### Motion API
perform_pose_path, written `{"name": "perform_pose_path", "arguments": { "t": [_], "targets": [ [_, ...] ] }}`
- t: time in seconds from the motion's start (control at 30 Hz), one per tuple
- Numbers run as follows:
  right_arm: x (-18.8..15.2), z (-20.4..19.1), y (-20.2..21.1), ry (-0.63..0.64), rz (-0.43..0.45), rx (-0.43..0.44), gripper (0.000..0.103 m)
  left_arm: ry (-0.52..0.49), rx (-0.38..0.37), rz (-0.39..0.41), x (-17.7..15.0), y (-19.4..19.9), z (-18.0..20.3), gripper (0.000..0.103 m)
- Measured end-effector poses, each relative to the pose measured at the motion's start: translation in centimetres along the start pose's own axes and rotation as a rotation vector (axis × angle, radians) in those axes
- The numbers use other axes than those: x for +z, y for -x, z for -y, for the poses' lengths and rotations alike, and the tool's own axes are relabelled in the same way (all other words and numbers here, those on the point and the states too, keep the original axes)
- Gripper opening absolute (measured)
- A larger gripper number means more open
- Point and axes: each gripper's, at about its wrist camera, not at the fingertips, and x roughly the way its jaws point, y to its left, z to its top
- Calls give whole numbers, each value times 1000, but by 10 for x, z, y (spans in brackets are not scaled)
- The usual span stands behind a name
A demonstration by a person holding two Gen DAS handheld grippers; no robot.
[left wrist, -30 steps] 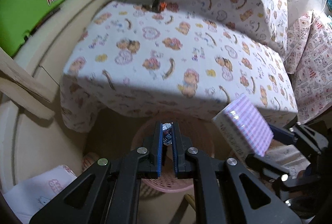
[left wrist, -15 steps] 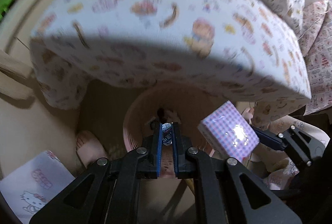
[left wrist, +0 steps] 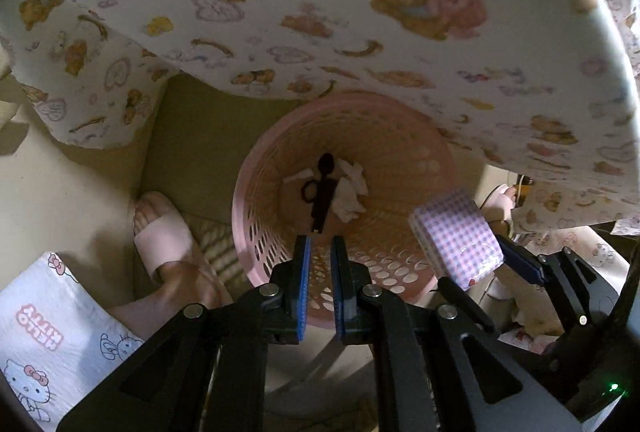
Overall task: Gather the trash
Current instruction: 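Open both tools to drop clip and tissue pack into the wastebasket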
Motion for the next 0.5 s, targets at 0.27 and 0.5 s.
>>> {"name": "perform_pose_path", "arguments": {
  "t": [0.27, 0.5],
  "targets": [
    [-3, -7, -3, 23, 15, -47, 69, 19, 32, 4, -1, 3, -4, 53],
    [-1, -6, 8, 28, 57, -67, 69, -12, 60, 80, -1, 22, 2, 54]
  ]
}}
